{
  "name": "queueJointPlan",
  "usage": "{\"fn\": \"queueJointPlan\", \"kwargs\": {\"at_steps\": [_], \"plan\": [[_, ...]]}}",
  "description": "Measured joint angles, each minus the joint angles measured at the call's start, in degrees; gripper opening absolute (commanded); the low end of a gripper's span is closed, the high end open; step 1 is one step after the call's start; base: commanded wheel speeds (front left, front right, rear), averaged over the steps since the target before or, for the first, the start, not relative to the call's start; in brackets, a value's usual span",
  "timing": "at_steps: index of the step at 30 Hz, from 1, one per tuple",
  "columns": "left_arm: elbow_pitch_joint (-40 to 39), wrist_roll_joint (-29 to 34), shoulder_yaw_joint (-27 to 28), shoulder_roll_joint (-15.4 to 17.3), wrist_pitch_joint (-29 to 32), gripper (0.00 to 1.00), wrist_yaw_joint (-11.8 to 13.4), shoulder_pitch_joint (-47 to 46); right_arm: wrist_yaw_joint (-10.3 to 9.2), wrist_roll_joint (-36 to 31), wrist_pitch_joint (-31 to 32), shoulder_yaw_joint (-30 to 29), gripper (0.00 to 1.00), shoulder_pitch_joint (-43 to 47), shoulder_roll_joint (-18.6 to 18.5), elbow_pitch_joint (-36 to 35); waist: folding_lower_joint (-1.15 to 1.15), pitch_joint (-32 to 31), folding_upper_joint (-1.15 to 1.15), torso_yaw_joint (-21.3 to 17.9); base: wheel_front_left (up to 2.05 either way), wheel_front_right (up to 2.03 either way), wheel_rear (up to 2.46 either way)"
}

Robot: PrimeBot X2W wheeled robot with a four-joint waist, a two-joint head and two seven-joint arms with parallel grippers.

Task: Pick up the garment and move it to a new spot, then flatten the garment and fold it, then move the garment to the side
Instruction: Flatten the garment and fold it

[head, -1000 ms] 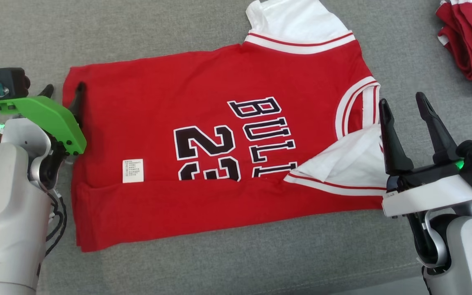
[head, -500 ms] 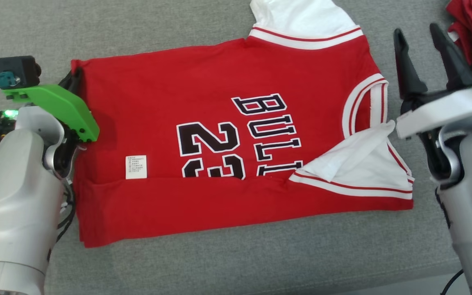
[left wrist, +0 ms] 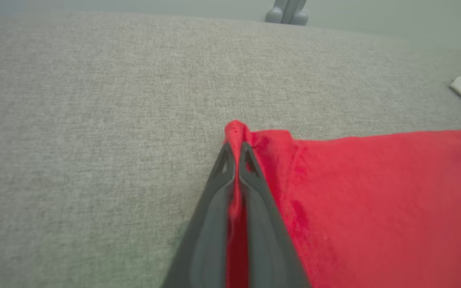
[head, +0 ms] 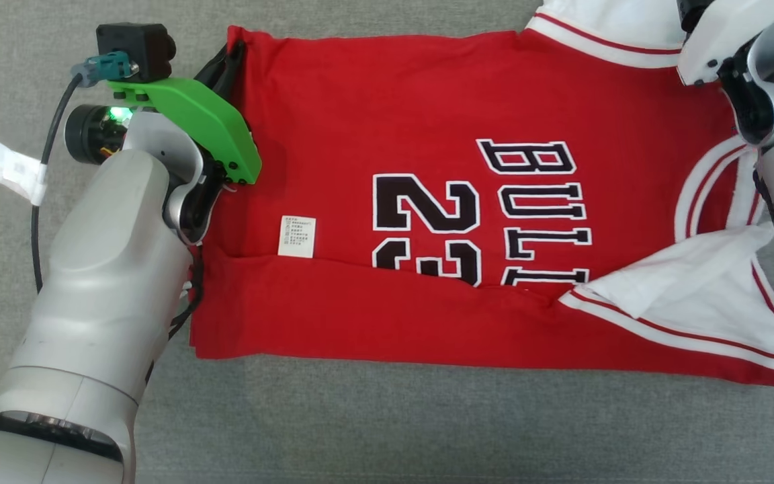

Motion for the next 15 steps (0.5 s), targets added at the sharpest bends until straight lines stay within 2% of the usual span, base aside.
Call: {"fn": "queueJointPlan", "kwargs": {"at_steps": [6,7,9,15], "plan": [[1.29,-2.89,-3.03,-0.31,-1.87,0.0,-0.08,-1.32,0.0,0.67,3.47,3.44,1.0,-4.93,0.04,8.36,0.0,2.35,0.0,2.33,0.0,0.0,0.0],[1.48,-3.33,-3.53,-0.29,-2.25,0.0,-0.08,-1.42,0.0,1.13,3.69,3.99,0.73,-5.58,0.0,9.07,0.0,2.59,0.0,2.57,0.0,0.0,0.0],[1.74,-3.97,-4.2,-0.16,-2.61,0.0,-0.09,-1.57,0.0,1.76,3.71,4.9,0.0,-6.53,-0.22,9.79,0.0,2.8,0.0,2.77,0.0,0.0,0.0],[2.29,-6.37,-6.27,1.68,-5.9,0.0,-0.11,-1.52,0.01,3.99,-0.78,7.66,0.0,-6.89,-1.8,10.24,0.0,1.75,0.0,2.2,0.0,0.0,0.0]]}}
